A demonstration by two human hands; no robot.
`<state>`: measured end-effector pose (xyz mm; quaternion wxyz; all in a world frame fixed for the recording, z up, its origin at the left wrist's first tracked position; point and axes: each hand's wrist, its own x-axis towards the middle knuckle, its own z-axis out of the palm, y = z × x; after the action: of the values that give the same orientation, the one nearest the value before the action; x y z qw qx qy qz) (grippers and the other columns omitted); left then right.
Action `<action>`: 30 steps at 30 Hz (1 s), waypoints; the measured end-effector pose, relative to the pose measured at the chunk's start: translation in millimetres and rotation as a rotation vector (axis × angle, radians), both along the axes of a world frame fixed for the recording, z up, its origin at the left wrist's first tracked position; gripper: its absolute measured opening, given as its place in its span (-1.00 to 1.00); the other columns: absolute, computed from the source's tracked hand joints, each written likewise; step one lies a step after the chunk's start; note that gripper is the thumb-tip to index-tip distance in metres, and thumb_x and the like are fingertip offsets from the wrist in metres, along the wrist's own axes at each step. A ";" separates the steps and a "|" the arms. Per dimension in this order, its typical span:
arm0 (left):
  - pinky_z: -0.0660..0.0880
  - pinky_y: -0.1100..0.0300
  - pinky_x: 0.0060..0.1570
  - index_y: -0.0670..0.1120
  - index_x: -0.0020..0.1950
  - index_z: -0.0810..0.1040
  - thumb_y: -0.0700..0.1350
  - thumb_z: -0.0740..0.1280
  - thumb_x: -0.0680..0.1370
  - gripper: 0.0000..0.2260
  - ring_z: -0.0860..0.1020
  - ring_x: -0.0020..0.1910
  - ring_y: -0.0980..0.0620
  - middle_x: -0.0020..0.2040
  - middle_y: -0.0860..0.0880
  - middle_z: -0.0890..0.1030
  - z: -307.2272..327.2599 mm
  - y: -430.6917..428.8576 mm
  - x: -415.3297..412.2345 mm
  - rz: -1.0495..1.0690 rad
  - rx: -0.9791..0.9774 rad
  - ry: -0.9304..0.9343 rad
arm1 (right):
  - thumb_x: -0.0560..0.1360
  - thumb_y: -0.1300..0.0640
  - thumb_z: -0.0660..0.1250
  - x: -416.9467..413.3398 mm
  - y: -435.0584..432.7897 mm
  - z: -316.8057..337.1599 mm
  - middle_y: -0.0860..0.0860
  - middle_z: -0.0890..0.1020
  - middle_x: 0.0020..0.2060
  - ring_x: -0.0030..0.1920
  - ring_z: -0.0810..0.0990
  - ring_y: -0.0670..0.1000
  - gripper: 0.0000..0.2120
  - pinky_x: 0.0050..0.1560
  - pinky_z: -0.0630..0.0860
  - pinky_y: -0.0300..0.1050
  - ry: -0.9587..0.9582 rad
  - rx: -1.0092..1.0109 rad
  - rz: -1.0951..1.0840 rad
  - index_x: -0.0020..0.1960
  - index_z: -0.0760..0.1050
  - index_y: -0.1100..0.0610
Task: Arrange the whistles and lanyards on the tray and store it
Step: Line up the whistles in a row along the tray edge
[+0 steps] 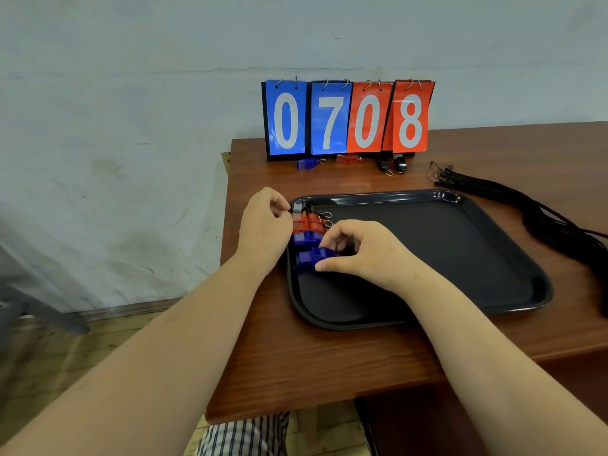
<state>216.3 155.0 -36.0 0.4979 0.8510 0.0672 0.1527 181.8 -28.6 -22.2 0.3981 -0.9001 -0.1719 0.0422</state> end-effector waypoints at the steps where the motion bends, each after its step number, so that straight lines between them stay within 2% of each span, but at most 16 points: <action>1: 0.44 0.28 -0.23 -0.03 -0.02 0.50 -0.28 0.27 0.55 -0.85 0.52 -0.08 0.14 0.02 0.01 0.56 -0.4 0.3 0.1 -0.004 0.000 -0.004 | 0.32 -0.04 0.59 -0.2 0.8 -0.2 -0.13 0.63 -0.13 -0.09 0.56 -0.18 -0.73 -0.19 0.43 -0.44 -0.007 0.003 0.003 -0.04 0.60 -0.07; 12: 0.52 0.22 -0.19 -0.03 -0.02 0.49 -0.29 0.27 0.55 -0.85 0.52 -0.09 0.12 0.01 -0.01 0.56 -0.9 0.6 0.1 -0.011 -0.002 -0.022 | 0.32 -0.05 0.59 1.6 0.4 -2.7 -0.12 0.61 -0.13 -0.10 0.56 -0.14 -0.73 -0.18 0.45 -0.37 -0.090 0.005 0.038 -0.05 0.59 -0.08; 20: 0.52 0.23 -0.16 -0.04 -0.01 0.50 -0.29 0.27 0.54 -0.85 0.52 -0.09 0.14 0.03 0.00 0.56 -2.9 1.9 1.8 -0.010 0.016 -0.024 | 0.36 -0.01 0.57 1.4 3.8 -2.1 -0.10 0.62 -0.20 -0.19 0.54 -0.18 -0.77 -0.21 0.43 -0.39 -0.103 0.001 0.028 -0.04 0.59 -0.05; 26: 0.58 0.13 -0.08 -0.01 -0.02 0.49 -0.28 0.28 0.53 -0.84 0.53 -0.07 0.13 0.02 0.02 0.56 -4.9 2.6 3.0 -0.014 0.017 -0.027 | 0.39 -0.02 0.54 0.0 12.9 -0.5 -0.15 0.59 -0.23 -0.17 0.51 -0.17 -0.77 -0.19 0.41 -0.39 -0.172 -0.068 0.037 -0.01 0.58 -0.06; 30: 0.54 0.22 -0.14 -0.02 -0.02 0.49 -0.28 0.28 0.53 -0.84 0.52 -0.08 0.14 0.02 0.01 0.55 -5.1 2.4 3.1 -0.013 0.020 -0.030 | 0.40 -0.03 0.53 0.0 15.6 0.2 -0.16 0.58 -0.22 -0.16 0.52 -0.15 -0.77 -0.19 0.40 -0.38 -0.177 -0.097 0.037 0.00 0.56 -0.07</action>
<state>219.4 157.5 -41.1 0.4911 0.8541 0.0528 0.1628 181.8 -13.0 -22.0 0.3366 -0.9152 -0.2208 -0.0217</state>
